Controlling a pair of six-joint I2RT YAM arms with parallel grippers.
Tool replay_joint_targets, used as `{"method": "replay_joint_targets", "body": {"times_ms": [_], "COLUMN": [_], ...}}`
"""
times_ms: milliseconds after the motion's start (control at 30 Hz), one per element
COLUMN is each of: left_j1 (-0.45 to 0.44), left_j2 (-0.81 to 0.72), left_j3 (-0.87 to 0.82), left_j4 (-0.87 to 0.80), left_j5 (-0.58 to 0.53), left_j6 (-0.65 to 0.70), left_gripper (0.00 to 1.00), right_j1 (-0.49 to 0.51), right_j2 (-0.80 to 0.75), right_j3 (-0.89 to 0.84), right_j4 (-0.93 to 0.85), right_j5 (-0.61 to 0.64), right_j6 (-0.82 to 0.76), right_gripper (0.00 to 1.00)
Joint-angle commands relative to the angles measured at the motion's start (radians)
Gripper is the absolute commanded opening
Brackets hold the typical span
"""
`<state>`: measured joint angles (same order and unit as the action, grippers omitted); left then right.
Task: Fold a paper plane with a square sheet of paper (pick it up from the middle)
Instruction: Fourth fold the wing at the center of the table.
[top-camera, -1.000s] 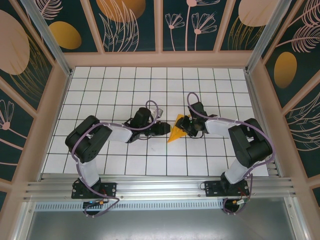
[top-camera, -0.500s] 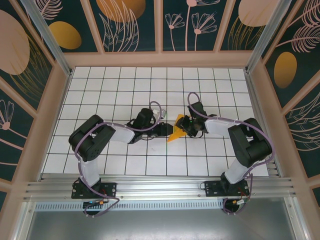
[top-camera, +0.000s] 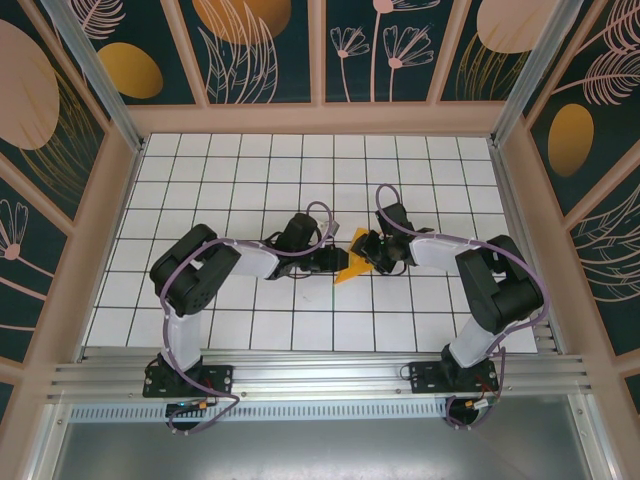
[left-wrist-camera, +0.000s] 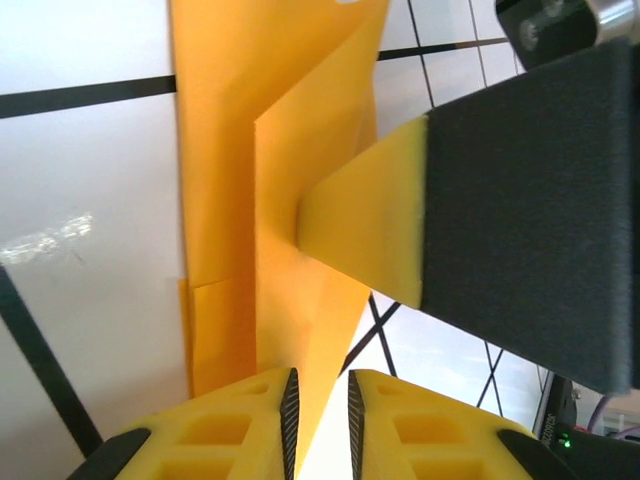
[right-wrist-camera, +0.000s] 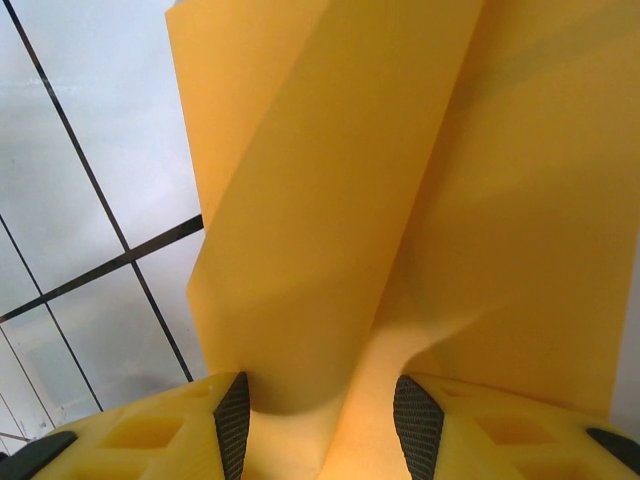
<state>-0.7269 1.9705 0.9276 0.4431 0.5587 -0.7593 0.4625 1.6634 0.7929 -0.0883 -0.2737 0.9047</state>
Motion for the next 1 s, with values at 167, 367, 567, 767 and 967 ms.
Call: {"method": "replay_joint_targets", "body": {"times_ms": [167, 367, 567, 767, 967], "left_j1": [-0.003, -0.003, -0.003, 0.0, 0.023], "left_j2": [0.028, 0.032, 0.031, -0.003, -0.072], "left_j3": [0.032, 0.035, 0.033, 0.019, -0.041], "left_j4": [-0.087, -0.09, -0.077, -0.054, 0.009], "left_j5": [-0.074, -0.071, -0.042, -0.039, -0.12], "left_j6": [0.025, 0.025, 0.023, 0.001, -0.056], "left_gripper": [0.21, 0.2, 0.2, 0.22, 0.25], "right_j1": [-0.014, -0.015, -0.014, -0.014, -0.014], "right_j2": [0.073, 0.085, 0.104, 0.116, 0.112], "right_j3": [-0.026, -0.021, -0.017, -0.014, -0.018], "right_j4": [-0.114, -0.122, -0.133, -0.148, -0.164], "right_j5": [0.059, 0.067, 0.074, 0.088, 0.105], "right_j6": [0.008, 0.001, 0.002, 0.002, 0.006], "right_gripper": [0.48, 0.47, 0.42, 0.38, 0.36]}}
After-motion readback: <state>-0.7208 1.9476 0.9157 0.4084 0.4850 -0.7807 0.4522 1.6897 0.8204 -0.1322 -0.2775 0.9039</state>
